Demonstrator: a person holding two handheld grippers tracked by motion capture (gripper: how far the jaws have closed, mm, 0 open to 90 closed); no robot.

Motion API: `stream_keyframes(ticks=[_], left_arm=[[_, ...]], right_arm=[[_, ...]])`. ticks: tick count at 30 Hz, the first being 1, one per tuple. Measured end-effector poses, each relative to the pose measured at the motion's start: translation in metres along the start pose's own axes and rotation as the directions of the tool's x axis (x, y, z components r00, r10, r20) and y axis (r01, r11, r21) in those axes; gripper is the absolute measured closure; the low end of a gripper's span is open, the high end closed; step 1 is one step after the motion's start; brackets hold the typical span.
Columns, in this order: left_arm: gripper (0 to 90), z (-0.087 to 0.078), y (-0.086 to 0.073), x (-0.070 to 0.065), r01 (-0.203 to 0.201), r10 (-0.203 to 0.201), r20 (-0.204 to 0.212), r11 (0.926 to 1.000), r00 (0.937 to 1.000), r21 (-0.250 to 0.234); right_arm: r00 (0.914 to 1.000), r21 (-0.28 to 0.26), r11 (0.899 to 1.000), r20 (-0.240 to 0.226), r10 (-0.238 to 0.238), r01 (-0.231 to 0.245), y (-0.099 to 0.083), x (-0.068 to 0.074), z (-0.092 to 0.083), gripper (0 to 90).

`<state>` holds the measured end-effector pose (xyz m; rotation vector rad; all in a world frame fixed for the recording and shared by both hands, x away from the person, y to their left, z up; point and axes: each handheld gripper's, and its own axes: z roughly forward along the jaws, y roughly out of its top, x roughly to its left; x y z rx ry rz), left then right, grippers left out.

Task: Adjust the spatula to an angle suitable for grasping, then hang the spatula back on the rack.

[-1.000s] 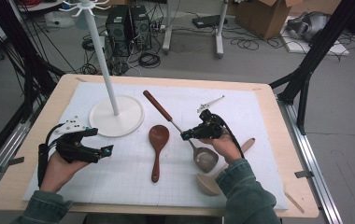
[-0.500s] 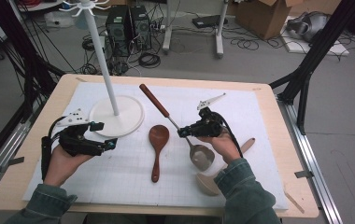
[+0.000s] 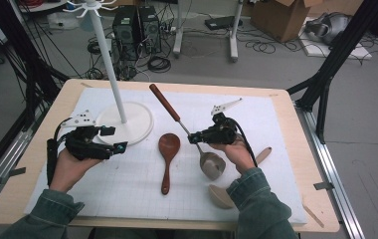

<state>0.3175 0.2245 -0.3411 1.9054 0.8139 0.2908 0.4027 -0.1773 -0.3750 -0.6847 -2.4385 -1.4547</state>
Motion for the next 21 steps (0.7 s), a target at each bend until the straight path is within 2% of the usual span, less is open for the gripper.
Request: stream_keyframes(ticks=[8,11,21], left_arm=[[24.6,0.007,0.006,-0.002,0.004,-0.004,0.027,1.0000,0.9996,-0.005],[27.3,0.009,0.012,-0.003,0.008,-0.008,0.038,0.9998,0.9992,-0.017],[34.4,0.010,0.030,-0.007,-0.008,0.012,0.072,0.9983,0.9973,-0.058]], right_arm=[[0.9997,-0.003,1.000,-0.009,-0.021,0.021,0.005,0.006,0.001,84.8],[0.9989,-0.036,0.999,-0.028,-0.039,0.038,0.011,0.014,0.001,84.8],[0.9960,-0.038,0.997,-0.052,-0.072,0.070,0.021,0.034,0.012,84.8]])
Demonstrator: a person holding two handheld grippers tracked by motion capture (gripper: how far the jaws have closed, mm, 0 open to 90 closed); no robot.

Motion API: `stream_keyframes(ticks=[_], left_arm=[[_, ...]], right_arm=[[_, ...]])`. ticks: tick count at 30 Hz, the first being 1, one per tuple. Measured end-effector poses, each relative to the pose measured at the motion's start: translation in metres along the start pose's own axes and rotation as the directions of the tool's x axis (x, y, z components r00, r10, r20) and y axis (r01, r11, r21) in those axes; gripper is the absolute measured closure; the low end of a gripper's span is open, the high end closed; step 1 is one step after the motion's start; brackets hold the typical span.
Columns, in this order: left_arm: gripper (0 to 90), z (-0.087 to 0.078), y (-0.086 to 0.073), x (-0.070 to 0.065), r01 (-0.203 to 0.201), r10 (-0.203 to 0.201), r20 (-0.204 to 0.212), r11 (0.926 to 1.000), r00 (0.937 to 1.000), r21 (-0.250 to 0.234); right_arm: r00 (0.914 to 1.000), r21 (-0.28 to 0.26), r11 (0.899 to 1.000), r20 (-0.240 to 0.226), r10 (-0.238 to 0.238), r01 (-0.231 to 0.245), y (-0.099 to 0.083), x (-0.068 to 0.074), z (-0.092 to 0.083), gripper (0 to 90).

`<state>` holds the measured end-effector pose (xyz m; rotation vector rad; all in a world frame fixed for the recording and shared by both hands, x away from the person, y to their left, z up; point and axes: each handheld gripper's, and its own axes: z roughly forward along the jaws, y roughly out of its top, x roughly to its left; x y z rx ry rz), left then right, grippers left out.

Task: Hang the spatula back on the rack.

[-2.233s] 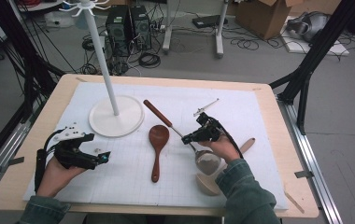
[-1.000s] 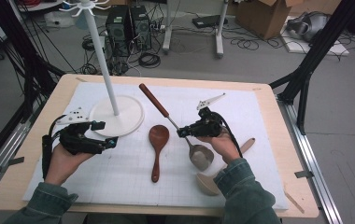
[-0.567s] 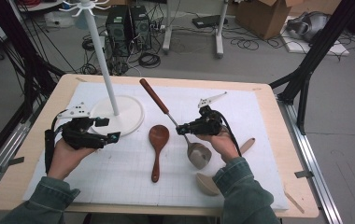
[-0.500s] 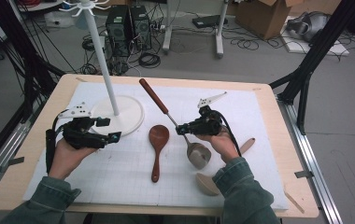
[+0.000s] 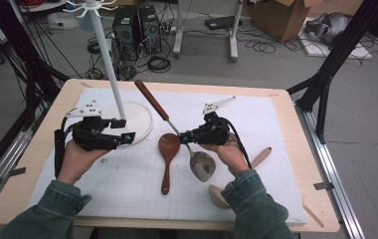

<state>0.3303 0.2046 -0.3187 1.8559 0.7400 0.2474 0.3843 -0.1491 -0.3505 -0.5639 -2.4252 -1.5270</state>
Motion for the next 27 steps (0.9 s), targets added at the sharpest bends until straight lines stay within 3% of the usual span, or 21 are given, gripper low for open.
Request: stream_keyframes(ticks=[12,22,27], left_arm=[[42.4,0.006,0.026,-0.012,-0.003,0.005,0.056,0.9994,0.9984,-0.035],[47.3,0.012,0.037,-0.017,0.026,-0.021,0.107,0.9986,0.9941,-0.046],[54.9,0.012,0.041,-0.018,0.030,-0.023,0.120,0.9980,0.9926,-0.055]], right_arm=[[0.9987,-0.017,0.999,-0.033,-0.038,0.038,0.009,0.020,0.021,84.8],[0.9977,-0.040,0.997,-0.019,-0.065,0.064,0.013,0.032,0.032,84.8],[0.9964,-0.055,0.995,-0.018,-0.083,0.082,0.015,0.040,0.039,84.7]])
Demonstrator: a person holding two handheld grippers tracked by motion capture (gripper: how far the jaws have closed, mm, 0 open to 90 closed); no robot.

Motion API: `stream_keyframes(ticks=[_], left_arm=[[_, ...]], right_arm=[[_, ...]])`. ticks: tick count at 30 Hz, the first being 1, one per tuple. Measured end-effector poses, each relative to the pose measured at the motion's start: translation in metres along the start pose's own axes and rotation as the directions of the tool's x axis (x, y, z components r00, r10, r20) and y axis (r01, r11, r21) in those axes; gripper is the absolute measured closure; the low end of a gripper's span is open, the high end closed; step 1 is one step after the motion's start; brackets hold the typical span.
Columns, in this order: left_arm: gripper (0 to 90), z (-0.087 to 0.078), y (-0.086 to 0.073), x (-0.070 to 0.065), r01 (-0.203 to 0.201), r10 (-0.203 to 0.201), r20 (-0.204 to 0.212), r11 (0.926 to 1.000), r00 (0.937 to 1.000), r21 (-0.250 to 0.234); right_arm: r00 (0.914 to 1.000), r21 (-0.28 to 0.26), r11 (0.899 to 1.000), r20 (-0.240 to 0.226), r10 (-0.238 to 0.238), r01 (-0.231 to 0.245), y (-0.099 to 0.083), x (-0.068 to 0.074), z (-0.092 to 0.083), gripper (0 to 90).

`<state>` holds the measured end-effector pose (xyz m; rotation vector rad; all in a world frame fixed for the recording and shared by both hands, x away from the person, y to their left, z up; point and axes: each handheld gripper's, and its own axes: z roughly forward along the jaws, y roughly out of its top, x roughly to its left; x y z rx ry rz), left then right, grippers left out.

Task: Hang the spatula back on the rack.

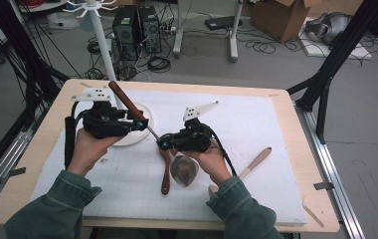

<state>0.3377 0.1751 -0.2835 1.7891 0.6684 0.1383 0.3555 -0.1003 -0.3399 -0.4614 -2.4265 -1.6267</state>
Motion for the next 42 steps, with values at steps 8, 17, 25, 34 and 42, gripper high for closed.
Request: stream_keyframes(ticks=[8,17,25,34,42], left_arm=[[63.2,-0.008,0.009,0.000,0.022,-0.020,0.046,0.9992,0.9987,-0.035],[73.2,-0.013,0.020,-0.005,0.016,-0.010,0.172,0.9993,0.9850,-0.033],[73.6,-0.017,0.028,-0.008,-0.019,0.023,0.196,0.9996,0.9803,-0.021],[73.5,-0.021,0.033,-0.010,-0.078,0.071,0.219,0.9966,0.9732,0.025],[73.1,-0.025,0.032,-0.006,-0.077,0.070,0.231,0.9969,0.9705,0.019]], right_arm=[[0.9997,-0.035,0.999,0.017,-0.016,0.016,0.005,0.009,0.005,84.7],[0.9978,-0.066,0.996,0.023,-0.063,0.064,0.012,0.016,0.008,82.6],[0.9967,-0.098,0.993,-0.043,-0.069,0.064,0.013,0.013,0.014,77.3],[0.9856,-0.078,0.994,-0.147,-0.084,0.073,0.012,0.008,0.026,74.1],[0.9865,-0.076,0.991,-0.117,-0.115,0.106,0.014,0.013,0.031,83.4]])
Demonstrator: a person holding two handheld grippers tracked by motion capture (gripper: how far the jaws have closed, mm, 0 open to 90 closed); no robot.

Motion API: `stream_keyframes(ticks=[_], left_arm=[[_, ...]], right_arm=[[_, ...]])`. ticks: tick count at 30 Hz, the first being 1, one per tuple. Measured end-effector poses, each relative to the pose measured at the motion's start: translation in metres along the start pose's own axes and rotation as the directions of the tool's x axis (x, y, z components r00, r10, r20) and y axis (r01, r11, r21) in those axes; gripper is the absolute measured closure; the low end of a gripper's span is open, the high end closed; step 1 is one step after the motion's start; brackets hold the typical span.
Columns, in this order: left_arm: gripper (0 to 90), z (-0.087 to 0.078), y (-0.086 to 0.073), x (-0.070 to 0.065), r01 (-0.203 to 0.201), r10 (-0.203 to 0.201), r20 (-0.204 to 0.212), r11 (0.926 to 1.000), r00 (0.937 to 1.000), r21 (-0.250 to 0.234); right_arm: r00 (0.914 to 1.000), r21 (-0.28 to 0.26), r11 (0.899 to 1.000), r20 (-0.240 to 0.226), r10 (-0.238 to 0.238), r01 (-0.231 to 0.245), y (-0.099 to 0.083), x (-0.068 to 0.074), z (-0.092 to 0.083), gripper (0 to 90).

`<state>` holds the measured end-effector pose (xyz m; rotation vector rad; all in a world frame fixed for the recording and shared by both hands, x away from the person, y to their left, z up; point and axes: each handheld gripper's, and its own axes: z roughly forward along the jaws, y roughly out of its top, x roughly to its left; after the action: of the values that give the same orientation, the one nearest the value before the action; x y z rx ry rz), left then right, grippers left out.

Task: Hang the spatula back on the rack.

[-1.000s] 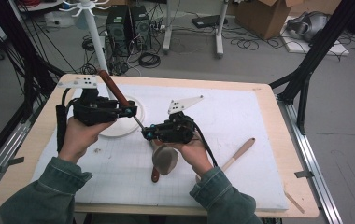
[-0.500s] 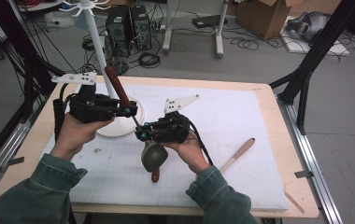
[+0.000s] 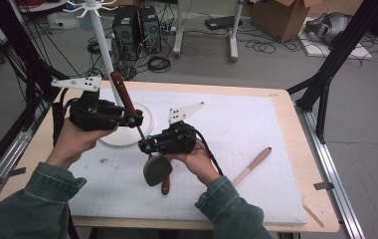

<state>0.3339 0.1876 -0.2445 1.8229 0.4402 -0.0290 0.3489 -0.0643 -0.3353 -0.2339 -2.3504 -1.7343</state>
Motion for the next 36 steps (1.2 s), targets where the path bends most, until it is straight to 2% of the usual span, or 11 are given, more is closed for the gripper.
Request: stream_keyframes(ticks=[2,8,11,14,19,20,22,27,32,34,36], left_arm=[[72.3,-0.002,-0.002,0.000,0.004,-0.004,-0.041,0.9998,0.9991,-0.020],[63.1,-0.004,-0.010,0.000,0.035,-0.045,-0.144,0.9969,0.9885,-0.071],[63.2,-0.004,-0.016,0.001,0.048,-0.062,-0.158,0.9946,0.9854,-0.091],[70.7,-0.007,-0.020,0.003,0.058,-0.077,-0.155,0.9907,0.9849,-0.123],[73.5,-0.008,-0.019,0.004,0.055,-0.068,-0.107,0.9910,0.9919,-0.122],[73.6,-0.008,-0.018,0.003,0.047,-0.059,-0.108,0.9927,0.9924,-0.111],[73.6,-0.009,-0.015,0.003,0.029,-0.040,-0.110,0.9951,0.9932,-0.094],[73.6,-0.014,-0.009,0.008,0.025,-0.034,-0.098,0.9955,0.9946,-0.092],[73.6,-0.020,0.001,0.013,-0.003,-0.008,-0.114,0.9956,0.9935,-0.094],[73.6,-0.021,0.006,0.015,-0.012,0.001,-0.119,0.9958,0.9929,-0.091],[73.6,-0.023,0.010,0.019,-0.022,0.012,-0.122,0.9962,0.9925,-0.084]], right_arm=[[0.9999,-0.006,1.000,0.011,-0.006,0.006,0.001,0.001,0.001,84.0],[0.9921,-0.017,1.000,0.125,0.001,0.001,0.003,0.006,0.009,84.4],[0.9873,-0.033,0.999,0.159,0.007,-0.002,0.004,0.007,0.013,84.5],[0.9807,-0.029,1.000,0.196,0.003,0.003,0.006,0.009,0.016,84.4],[0.9814,-0.027,1.000,0.192,-0.005,0.010,0.007,0.009,0.017,83.2],[0.9822,-0.026,1.000,0.188,-0.006,0.011,0.007,0.008,0.017,77.6],[0.9815,-0.034,0.999,0.191,0.004,0.003,0.007,0.008,0.016,74.9],[0.9817,-0.040,0.999,0.188,0.028,-0.021,0.007,0.006,0.005,64.2],[0.9736,-0.057,0.998,0.226,0.029,-0.017,0.009,0.008,-0.007,52.7],[0.9636,-0.062,0.998,0.266,0.025,-0.008,0.010,0.010,-0.012,44.6],[0.9612,-0.066,0.998,0.275,0.026,-0.008,0.011,0.012,-0.018,41.1]])
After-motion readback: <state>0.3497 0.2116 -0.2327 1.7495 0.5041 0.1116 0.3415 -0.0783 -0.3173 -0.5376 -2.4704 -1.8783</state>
